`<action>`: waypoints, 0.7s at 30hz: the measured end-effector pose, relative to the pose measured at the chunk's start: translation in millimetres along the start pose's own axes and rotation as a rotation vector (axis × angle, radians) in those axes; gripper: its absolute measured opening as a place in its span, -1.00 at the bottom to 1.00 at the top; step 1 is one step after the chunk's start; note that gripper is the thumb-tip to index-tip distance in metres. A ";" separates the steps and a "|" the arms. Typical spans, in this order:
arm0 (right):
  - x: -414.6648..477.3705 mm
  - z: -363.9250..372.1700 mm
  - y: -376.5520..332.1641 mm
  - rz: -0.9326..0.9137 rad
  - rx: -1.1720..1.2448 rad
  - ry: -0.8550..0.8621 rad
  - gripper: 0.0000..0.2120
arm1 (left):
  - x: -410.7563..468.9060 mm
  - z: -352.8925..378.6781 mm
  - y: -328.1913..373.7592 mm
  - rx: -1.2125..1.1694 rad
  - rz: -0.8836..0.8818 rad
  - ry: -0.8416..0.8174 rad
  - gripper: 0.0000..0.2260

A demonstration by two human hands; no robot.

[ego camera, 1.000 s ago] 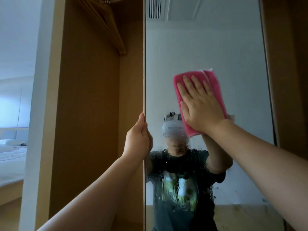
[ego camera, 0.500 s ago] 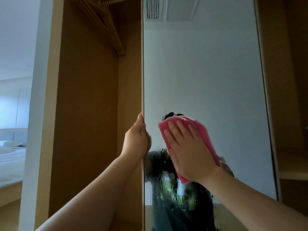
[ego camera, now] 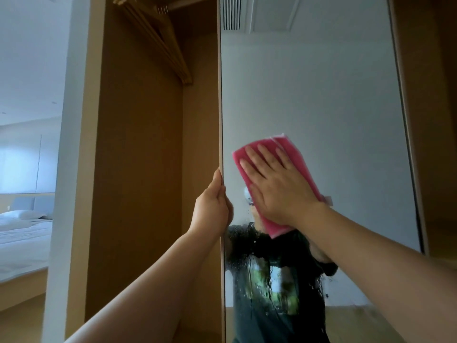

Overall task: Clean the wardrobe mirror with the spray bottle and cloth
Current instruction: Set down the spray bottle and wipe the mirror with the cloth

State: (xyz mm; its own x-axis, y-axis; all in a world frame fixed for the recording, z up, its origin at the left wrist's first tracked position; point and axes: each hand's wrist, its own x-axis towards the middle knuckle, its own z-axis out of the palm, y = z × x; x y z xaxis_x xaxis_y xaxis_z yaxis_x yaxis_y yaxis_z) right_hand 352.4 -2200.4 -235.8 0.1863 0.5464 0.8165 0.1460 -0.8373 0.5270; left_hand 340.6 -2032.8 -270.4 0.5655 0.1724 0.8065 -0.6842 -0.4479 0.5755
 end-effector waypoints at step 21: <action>71.2 -8.9 -4.0 0.065 -0.050 0.064 -0.41 | -5.3 -5.7 3.4 -0.006 0.018 -0.068 -0.58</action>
State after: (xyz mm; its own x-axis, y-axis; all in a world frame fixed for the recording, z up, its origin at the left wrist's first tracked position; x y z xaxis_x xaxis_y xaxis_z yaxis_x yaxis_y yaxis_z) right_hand 356.4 -2158.4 -177.7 0.1309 0.4894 0.8622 0.0866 -0.8720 0.4818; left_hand 332.6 -2030.3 -271.9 0.5831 0.1049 0.8056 -0.6970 -0.4448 0.5624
